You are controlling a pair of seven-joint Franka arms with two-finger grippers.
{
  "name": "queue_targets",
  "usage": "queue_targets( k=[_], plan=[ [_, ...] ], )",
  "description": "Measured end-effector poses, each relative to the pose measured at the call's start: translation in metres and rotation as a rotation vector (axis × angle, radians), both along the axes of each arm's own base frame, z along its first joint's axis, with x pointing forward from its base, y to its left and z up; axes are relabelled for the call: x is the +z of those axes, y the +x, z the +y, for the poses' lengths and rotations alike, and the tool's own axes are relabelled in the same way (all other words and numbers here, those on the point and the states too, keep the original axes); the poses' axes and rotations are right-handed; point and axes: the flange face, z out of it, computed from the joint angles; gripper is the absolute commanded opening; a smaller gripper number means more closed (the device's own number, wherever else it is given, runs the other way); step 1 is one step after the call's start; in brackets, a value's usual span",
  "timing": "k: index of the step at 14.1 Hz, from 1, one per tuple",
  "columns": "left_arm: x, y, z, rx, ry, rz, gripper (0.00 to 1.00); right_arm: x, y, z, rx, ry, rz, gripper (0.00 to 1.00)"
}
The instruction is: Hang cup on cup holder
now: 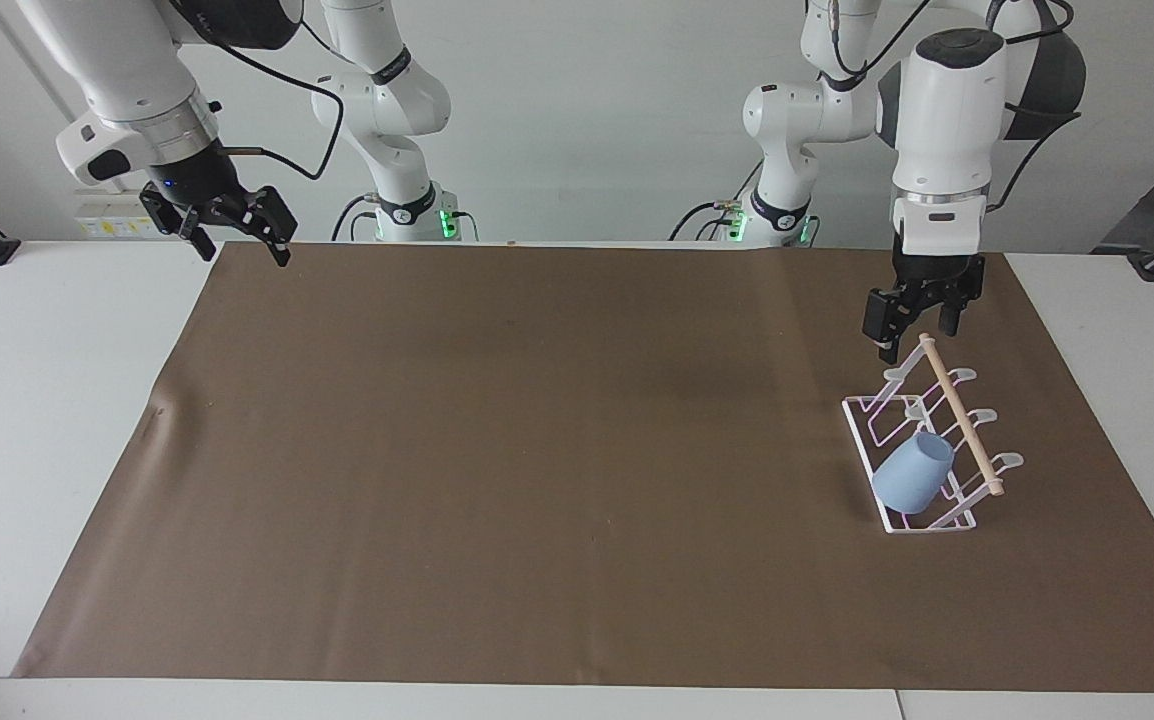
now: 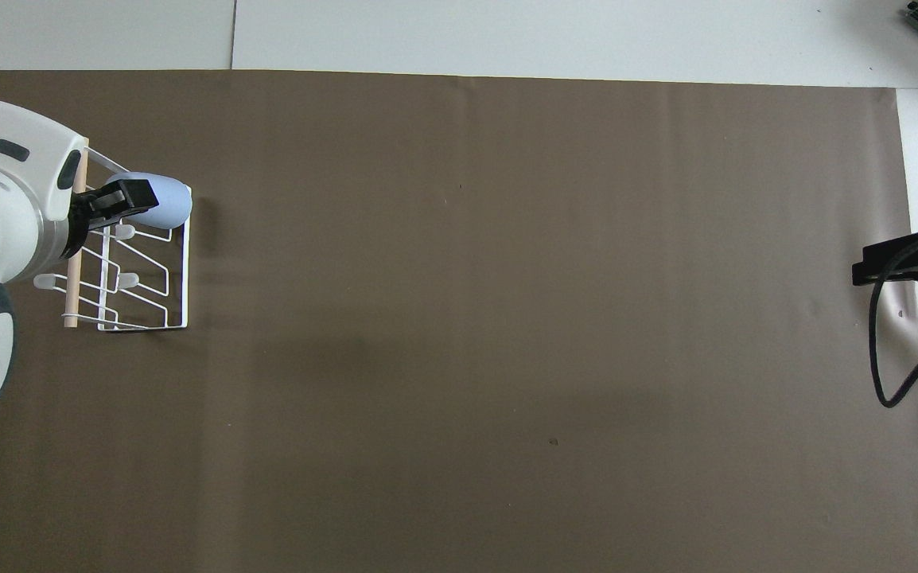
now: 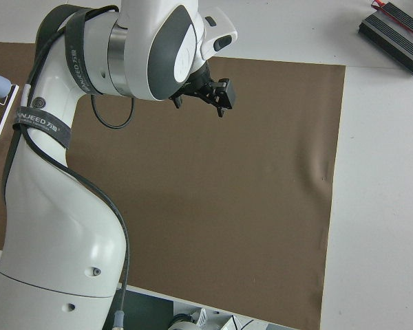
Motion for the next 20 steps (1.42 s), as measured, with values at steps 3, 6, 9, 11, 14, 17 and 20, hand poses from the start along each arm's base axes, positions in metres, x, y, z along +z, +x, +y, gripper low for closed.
queue_targets(
  k=[3,6,9,11,14,17,20],
  plan=[
    [0.005,-0.003,0.013,-0.086,-0.013,0.082,1.00,-0.004,-0.001,0.000,0.000,0.001,0.009,1.00],
    [0.010,-0.006,0.013,-0.164,-0.008,0.132,1.00,-0.009,-0.006,-0.001,-0.003,0.002,0.021,1.00],
    [0.012,-0.008,0.013,-0.224,-0.010,0.167,1.00,-0.008,-0.009,-0.002,-0.004,0.003,0.021,1.00],
    [0.016,-0.009,0.020,-0.253,-0.039,0.185,1.00,-0.009,-0.009,-0.002,-0.004,0.003,0.022,1.00],
    [0.023,-0.007,0.039,-0.295,-0.061,0.208,1.00,-0.009,-0.009,-0.005,-0.009,0.000,0.022,1.00],
    [0.029,-0.005,0.058,-0.331,-0.065,0.241,1.00,-0.007,-0.007,-0.010,-0.009,-0.048,-0.003,1.00],
    [0.035,-0.004,0.063,-0.369,-0.066,0.307,1.00,-0.005,-0.007,-0.007,-0.002,-0.055,-0.007,1.00]
  ],
)
